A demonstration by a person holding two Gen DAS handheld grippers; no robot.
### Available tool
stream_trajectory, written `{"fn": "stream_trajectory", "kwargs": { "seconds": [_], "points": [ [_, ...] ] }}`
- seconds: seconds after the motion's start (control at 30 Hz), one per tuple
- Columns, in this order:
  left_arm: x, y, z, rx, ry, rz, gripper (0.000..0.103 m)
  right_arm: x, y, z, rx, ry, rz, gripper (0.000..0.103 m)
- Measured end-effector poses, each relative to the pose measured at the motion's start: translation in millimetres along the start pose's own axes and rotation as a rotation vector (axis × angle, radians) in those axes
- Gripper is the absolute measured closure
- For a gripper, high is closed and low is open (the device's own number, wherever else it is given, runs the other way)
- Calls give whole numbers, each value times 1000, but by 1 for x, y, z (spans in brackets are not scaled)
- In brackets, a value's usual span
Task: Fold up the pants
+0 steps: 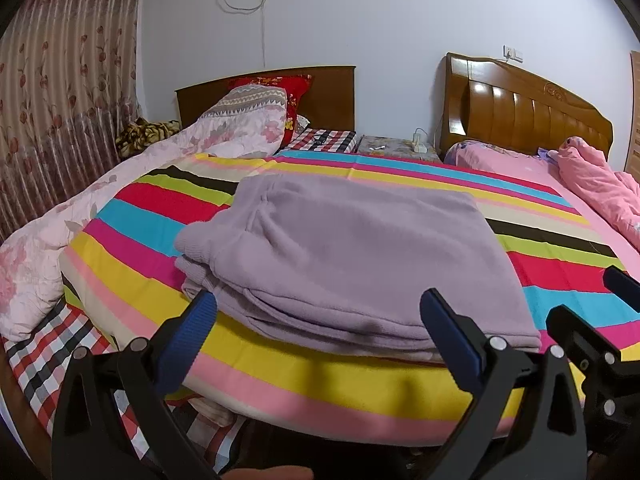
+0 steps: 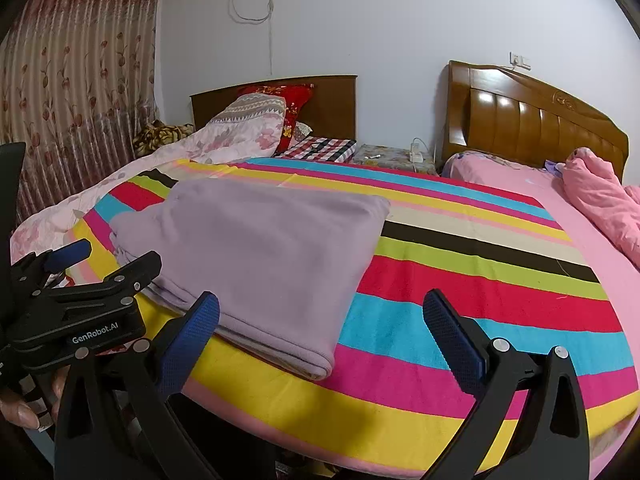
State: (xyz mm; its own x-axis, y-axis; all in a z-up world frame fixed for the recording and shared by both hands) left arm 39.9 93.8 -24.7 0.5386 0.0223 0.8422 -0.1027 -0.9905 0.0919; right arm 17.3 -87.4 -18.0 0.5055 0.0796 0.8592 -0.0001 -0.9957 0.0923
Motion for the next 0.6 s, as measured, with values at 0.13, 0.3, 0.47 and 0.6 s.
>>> {"fn": "stream_trajectory", "kwargs": {
  "seconds": [0.13,0.3,0.47,0.6],
  "points": [
    [0,1,0,2,0,-1,1,0,0,0,0,0,0,4],
    [-3,3,1,3,-4,-2,1,-1,0,0,1,-3,-2,4],
    [-4,4,1,2,-7,-2,1,-1,1,0,3,-4,-1,4],
    [-5,5,0,4,-9,-1,1,-2,2,1,4,-5,-3,4]
  ]
}}
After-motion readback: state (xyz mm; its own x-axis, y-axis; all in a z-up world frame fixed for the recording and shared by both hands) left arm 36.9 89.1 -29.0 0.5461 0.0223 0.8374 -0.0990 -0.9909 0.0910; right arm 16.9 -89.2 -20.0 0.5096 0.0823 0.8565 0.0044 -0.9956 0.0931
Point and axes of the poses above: each gripper's, at about its wrist camera, not at the fingertips, and z roughly the way its jaws point, y to its right, x to its top, the point moved 4 cm from there along z, roughly the way its jaws point, and after that the axes turned 13 degrees about -x, right-handed, at the moved point
